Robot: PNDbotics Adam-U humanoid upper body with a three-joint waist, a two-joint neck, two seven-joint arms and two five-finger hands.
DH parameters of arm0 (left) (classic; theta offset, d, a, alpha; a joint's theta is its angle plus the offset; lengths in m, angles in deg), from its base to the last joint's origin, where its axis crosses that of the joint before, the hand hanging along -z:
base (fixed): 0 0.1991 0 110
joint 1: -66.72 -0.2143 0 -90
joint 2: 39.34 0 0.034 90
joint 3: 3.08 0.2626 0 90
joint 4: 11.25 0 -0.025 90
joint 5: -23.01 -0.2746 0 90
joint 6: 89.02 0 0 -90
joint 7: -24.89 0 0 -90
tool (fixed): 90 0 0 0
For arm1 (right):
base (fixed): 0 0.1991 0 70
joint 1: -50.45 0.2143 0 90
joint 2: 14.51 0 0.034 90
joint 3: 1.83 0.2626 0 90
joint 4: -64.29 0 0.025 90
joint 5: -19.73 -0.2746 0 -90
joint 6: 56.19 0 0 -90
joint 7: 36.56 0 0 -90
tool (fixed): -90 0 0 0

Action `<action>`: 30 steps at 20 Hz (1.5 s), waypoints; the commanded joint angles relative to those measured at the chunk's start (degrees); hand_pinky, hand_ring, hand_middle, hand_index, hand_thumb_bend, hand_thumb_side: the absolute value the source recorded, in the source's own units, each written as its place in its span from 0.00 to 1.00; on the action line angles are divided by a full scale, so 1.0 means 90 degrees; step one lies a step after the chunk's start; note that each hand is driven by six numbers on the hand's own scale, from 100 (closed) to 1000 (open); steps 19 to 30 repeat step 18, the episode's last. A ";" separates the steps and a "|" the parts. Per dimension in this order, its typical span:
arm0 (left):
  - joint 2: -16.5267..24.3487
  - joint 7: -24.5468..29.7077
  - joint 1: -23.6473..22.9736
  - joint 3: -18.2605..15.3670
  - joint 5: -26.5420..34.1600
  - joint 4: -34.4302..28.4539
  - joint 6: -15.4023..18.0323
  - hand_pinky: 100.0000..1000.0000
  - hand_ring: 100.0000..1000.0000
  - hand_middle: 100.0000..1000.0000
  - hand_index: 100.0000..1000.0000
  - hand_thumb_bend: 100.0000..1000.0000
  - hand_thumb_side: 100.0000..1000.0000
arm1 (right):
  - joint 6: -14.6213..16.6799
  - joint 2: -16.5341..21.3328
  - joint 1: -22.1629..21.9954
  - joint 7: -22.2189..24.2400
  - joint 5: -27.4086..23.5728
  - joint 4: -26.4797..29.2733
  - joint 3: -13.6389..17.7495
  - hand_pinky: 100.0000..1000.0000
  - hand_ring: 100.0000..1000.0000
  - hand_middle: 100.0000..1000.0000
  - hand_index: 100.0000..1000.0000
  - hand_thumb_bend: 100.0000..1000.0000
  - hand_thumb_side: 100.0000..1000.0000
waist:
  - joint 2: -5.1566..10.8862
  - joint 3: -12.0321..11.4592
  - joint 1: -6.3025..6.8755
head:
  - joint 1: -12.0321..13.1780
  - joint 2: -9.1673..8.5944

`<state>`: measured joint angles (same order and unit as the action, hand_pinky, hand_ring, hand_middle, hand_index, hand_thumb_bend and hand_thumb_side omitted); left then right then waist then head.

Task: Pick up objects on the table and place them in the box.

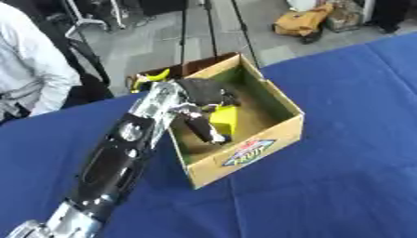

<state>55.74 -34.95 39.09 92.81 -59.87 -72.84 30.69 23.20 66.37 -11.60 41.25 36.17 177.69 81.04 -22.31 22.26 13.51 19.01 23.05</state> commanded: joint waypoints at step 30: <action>0.0972 -0.3098 -0.0946 -0.0738 0.5772 -0.2687 -0.0852 0.65 0.79 0.86 1.00 0.51 1.00 | 0.0022 0.0158 0.0110 -0.0267 0.0090 0.0133 0.0186 0.92 1.00 0.58 0.70 0.00 0.71 | 0.0319 -0.0323 -0.0115 | -0.1146 0.0635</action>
